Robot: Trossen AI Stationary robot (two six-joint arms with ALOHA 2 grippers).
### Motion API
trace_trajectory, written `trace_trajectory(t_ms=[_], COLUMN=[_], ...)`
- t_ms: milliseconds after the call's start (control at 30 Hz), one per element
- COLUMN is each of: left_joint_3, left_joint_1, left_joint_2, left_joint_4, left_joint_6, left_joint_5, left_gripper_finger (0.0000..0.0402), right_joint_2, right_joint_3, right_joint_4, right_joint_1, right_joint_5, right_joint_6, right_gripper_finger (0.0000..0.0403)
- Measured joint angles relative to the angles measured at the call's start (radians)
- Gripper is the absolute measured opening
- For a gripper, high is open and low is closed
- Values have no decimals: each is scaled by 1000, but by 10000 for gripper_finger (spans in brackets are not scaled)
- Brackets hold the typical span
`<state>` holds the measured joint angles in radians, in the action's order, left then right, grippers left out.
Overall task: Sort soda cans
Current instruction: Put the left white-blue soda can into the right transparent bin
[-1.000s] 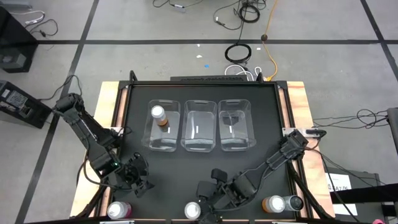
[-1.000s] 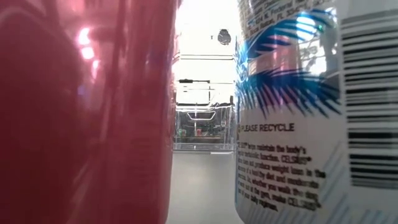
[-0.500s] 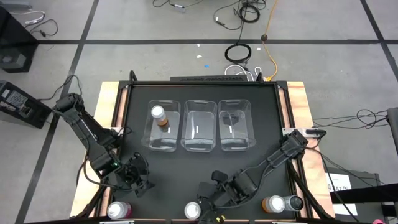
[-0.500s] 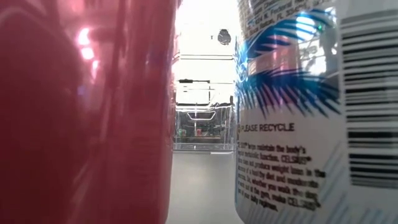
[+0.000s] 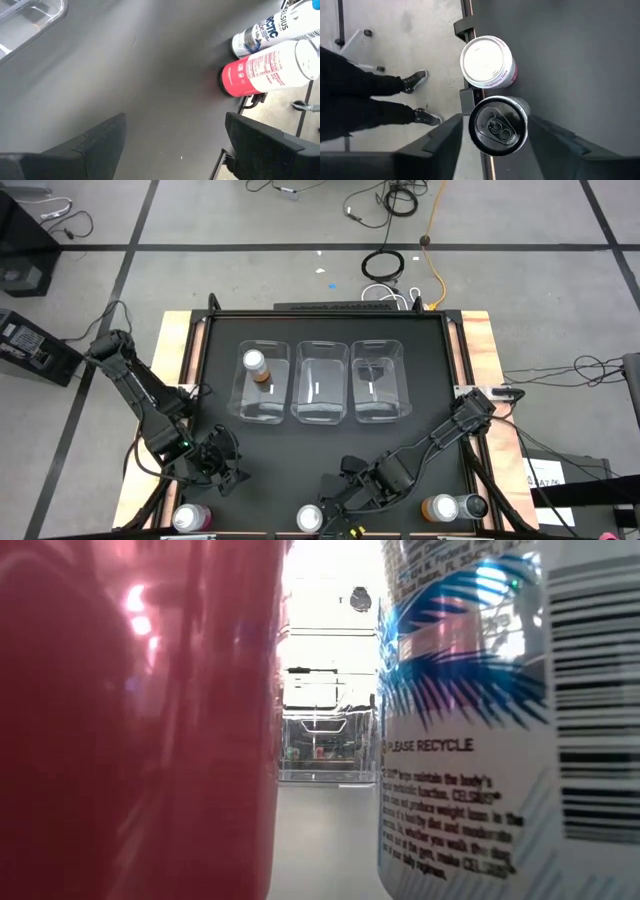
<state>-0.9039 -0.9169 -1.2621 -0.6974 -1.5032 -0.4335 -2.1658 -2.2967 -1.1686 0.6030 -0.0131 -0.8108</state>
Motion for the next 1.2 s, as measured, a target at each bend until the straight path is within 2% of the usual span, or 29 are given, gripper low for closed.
trace_trajectory(t_ms=[133, 300, 533, 733, 1067, 1200], left_joint_3=[0, 0, 0, 0, 0, 0], left_joint_1=[0, 0, 0, 0, 0, 0], left_joint_2=[0, 0, 0, 0, 0, 0], left_joint_4=[0, 0, 0, 0, 0, 0], left_joint_6=[0, 0, 0, 0, 0, 0], left_joint_5=[-7, -20, -46, -48, -48, -48], left_gripper_finger=[345, 345, 345, 345, 345, 345], right_joint_2=[0, 0, -2, -3, -3, -3], right_joint_3=[0, 0, 0, 0, 1, 1], right_joint_4=[0, 0, -2, 48, 123, 118], right_joint_1=[18, 35, 41, 40, 39, 38], right_joint_5=[12, -2, -117, -116, -116, -116], right_joint_6=[48, 114, 172, 120, 122, 113], right_gripper_finger=[257, 279, 283, 282, 283, 300])
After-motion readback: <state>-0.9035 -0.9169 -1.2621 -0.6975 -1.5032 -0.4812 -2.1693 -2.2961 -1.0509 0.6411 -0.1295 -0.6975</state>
